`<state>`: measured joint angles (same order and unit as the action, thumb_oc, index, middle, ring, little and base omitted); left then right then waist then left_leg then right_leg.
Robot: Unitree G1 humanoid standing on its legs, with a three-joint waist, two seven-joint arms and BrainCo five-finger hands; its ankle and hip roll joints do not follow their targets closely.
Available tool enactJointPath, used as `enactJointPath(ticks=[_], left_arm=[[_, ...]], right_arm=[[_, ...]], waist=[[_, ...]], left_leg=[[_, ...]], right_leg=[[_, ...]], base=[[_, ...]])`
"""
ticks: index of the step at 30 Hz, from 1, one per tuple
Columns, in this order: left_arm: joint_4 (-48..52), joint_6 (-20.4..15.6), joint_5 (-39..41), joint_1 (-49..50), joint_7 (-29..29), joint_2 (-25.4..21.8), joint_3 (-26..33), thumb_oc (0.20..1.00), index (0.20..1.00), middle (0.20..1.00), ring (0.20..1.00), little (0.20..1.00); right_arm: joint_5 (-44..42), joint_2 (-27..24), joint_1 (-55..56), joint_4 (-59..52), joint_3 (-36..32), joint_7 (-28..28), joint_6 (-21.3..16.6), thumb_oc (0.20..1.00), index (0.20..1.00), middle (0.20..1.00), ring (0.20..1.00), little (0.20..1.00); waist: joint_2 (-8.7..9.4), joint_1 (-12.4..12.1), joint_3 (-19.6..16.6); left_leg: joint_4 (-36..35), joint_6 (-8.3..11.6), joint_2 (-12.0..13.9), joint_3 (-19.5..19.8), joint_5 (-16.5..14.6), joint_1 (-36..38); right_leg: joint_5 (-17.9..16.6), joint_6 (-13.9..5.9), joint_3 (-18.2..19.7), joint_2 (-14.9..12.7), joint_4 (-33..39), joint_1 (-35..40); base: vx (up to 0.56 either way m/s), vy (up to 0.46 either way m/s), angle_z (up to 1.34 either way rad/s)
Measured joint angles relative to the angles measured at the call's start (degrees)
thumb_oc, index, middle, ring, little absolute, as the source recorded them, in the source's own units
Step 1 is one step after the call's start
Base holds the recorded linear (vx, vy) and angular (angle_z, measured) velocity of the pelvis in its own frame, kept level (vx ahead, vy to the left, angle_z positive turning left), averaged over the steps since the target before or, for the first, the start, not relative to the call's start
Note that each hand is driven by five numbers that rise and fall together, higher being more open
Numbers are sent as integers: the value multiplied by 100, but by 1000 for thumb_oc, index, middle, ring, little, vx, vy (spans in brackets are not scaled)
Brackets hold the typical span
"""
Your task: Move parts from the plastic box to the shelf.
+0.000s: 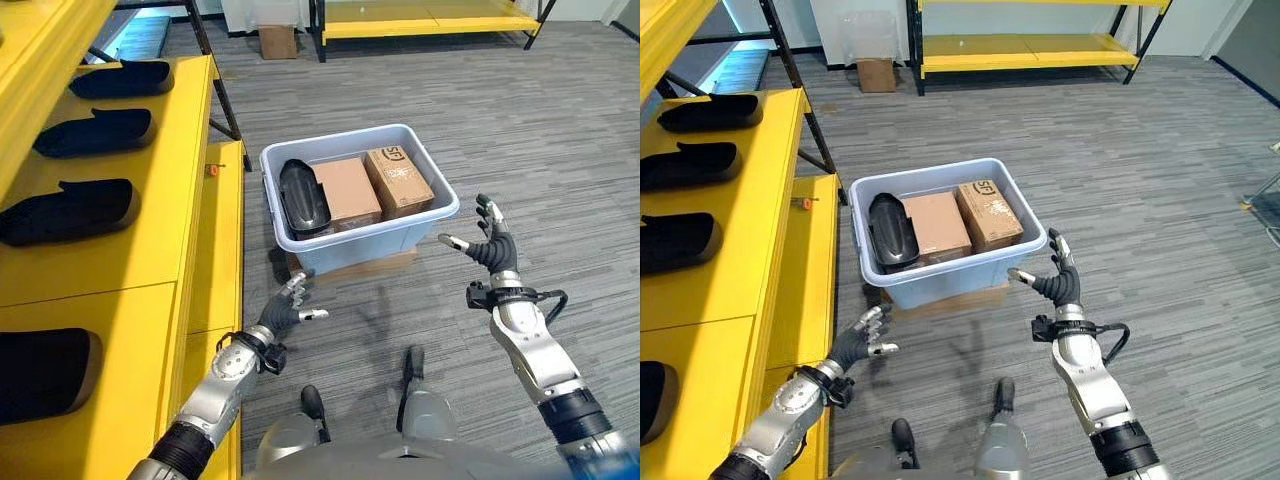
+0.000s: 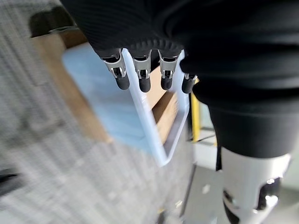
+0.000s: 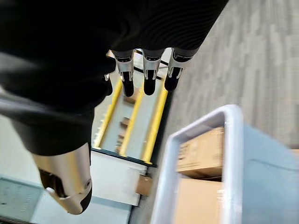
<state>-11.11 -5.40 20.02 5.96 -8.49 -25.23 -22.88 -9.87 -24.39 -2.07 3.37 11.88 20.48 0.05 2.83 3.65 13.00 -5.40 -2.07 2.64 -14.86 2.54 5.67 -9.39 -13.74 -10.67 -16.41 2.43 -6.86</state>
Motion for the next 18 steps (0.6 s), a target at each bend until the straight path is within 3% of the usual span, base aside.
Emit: enactJointPath(ticks=[1,2,4,5,8,11,13,15,18], left_arm=[[147,1,-75,98,-13,-71,0,1000,1000,1000,1000,1000],[309,1,-105,212,-39,-251,-8,1000,1000,1000,1000,1000],[316,11,-103,300,-50,-194,-17,1000,1000,1000,1000,1000],[338,3,-88,329,-53,-110,32,1000,1000,1000,1000,1000],[329,69,207,234,-250,245,25,1000,1000,1000,1000,1000],[285,141,419,-107,-398,360,-250,1000,1000,1000,1000,1000],[240,140,418,-379,-400,360,-319,1000,1000,1000,1000,1000],[235,133,414,-525,-395,345,-289,1000,1000,1000,1000,1000],[225,126,415,-498,-363,164,-286,1000,1000,1000,1000,1000]], right_arm=[[5,-17,5,41,-6,12,27,1000,1000,1000,1000,1000],[12,-67,4,63,-21,14,34,1000,1000,1000,1000,1000],[115,-161,-71,87,-58,62,42,1000,1000,1000,1000,1000],[274,-291,-19,82,-60,95,39,1000,1000,1000,1000,1000],[494,-580,-23,94,-59,321,-29,1000,1000,1000,1000,1000],[675,-636,-178,136,-10,509,-106,1000,1000,1000,1000,1000],[755,-709,-462,260,3,528,-180,1000,1000,1000,1000,1000],[897,-901,-522,266,2,601,-297,1000,1000,1000,1000,1000],[900,-946,-462,265,-19,623,-403,1000,1000,1000,1000,1000]], waist=[[30,-11,-18],[154,-22,-105],[-110,-117,-151],[-332,-98,-288],[-524,-80,-327],[-572,-39,-267],[-694,0,-121],[-819,16,-36],[-739,76,42]], left_leg=[[-23,72,103,110,18,38],[-26,334,223,308,24,98],[39,424,536,295,0,170],[2,418,752,288,-25,258],[154,408,1067,255,-23,218],[513,351,1220,257,-95,-104],[776,347,1288,242,-92,-184],[976,317,1361,116,-65,-260],[1345,362,1388,-268,160,-421]], right_leg=[[105,66,21,102,-208,111],[188,460,63,338,-244,373],[277,550,-60,740,-19,559],[211,739,-224,1033,210,694],[271,977,-347,1348,293,761],[354,1215,-411,1450,111,511],[552,1418,-402,1450,-248,373],[804,1484,-446,1447,-709,204],[1293,1584,-520,1283,-1414,-60]], base=[[338,-311,91],[338,-312,78],[266,-256,28],[174,-203,-2],[108,-195,-5],[76,-161,-3],[119,-203,-10],[159,-214,3],[136,-168,24]])
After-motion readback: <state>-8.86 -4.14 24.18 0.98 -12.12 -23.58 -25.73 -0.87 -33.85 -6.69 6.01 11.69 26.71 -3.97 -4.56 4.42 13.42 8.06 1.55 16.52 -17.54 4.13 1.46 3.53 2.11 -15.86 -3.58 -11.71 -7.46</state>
